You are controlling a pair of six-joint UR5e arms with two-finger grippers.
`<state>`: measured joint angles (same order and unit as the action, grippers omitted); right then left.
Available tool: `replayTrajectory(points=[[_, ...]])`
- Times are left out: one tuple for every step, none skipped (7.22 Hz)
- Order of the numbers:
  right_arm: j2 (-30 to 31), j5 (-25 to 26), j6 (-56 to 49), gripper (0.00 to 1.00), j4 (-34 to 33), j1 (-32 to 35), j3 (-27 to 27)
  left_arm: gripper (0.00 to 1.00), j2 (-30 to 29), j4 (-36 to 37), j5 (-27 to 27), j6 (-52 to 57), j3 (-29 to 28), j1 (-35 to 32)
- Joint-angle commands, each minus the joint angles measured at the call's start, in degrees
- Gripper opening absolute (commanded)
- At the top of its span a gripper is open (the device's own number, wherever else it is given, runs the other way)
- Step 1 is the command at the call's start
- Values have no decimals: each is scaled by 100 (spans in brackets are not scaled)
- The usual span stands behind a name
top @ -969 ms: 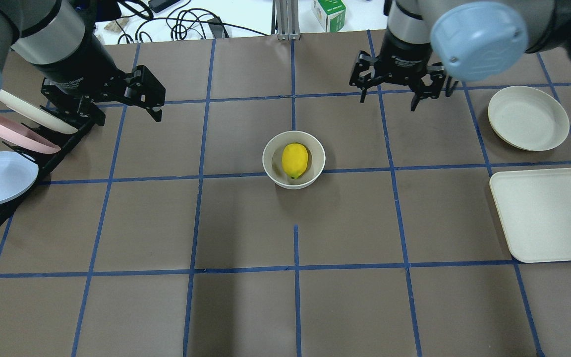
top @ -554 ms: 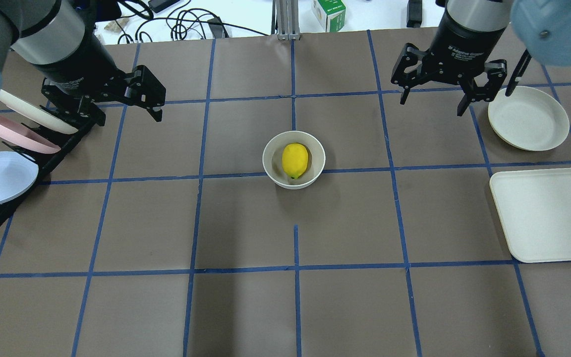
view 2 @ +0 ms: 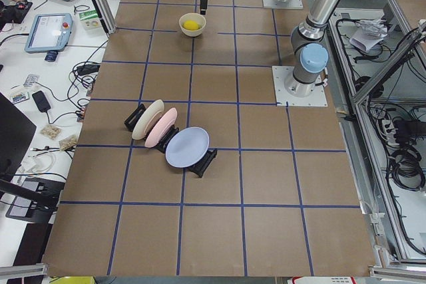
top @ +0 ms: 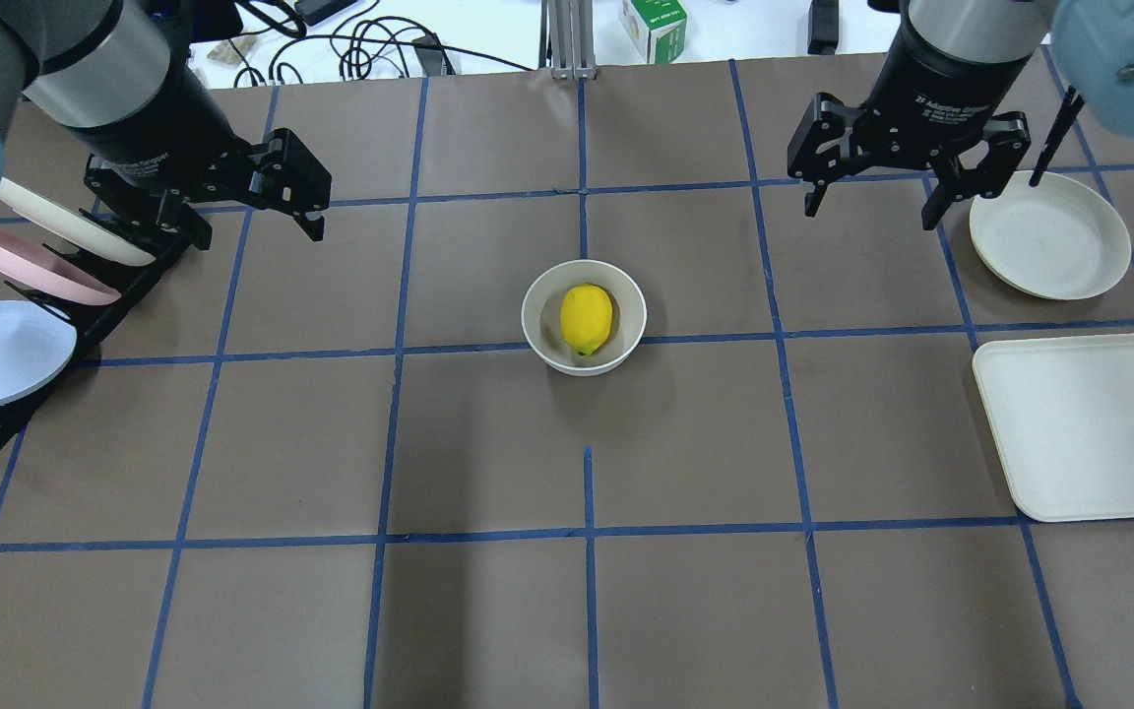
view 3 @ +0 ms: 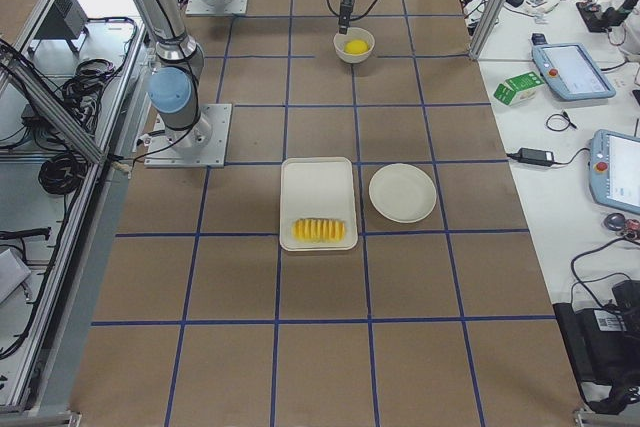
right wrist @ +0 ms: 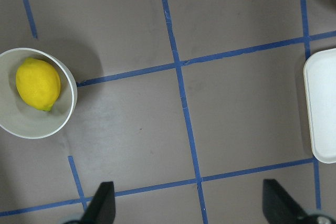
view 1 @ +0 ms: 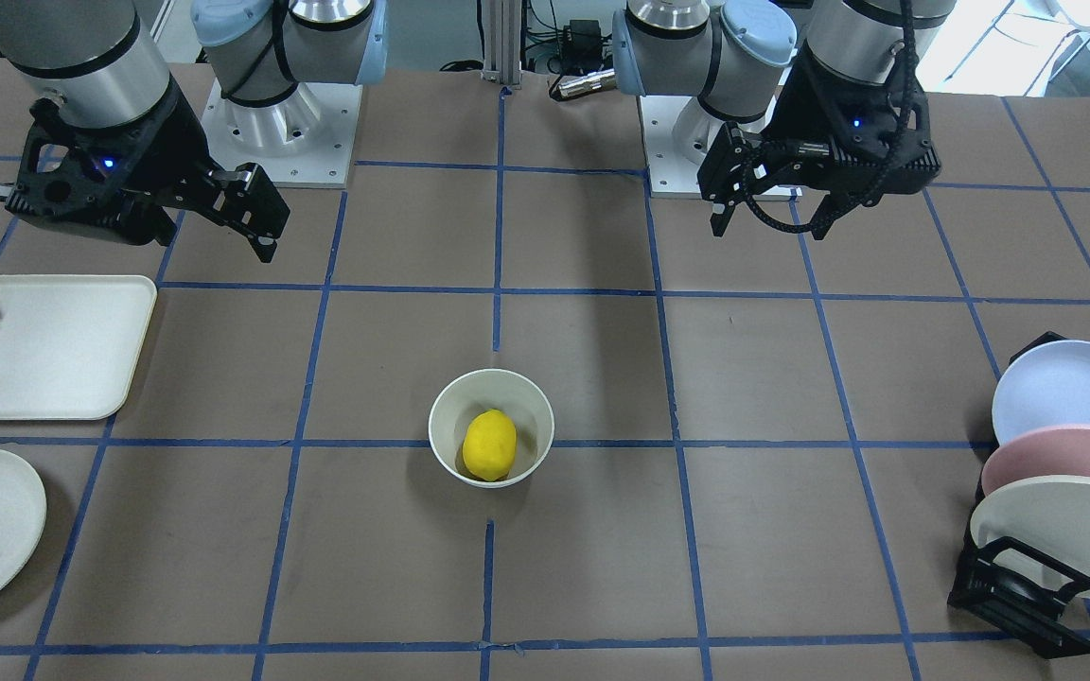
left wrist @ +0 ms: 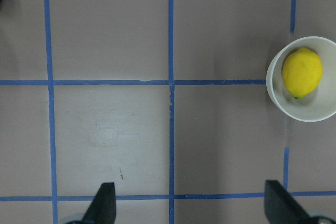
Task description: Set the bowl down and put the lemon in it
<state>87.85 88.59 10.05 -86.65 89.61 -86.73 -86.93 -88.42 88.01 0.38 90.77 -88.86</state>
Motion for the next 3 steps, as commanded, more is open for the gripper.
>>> replayTrajectory(points=[[4, 1, -3, 100, -10, 12, -2, 100, 0, 0, -3, 6, -6, 0], [4, -17, -12, 100, -10, 4, -2, 100, 0, 0, -3, 6, 3, 0], [4, -8, -12, 100, -10, -5, -2, 100, 0, 0, -3, 6, 3, 0]])
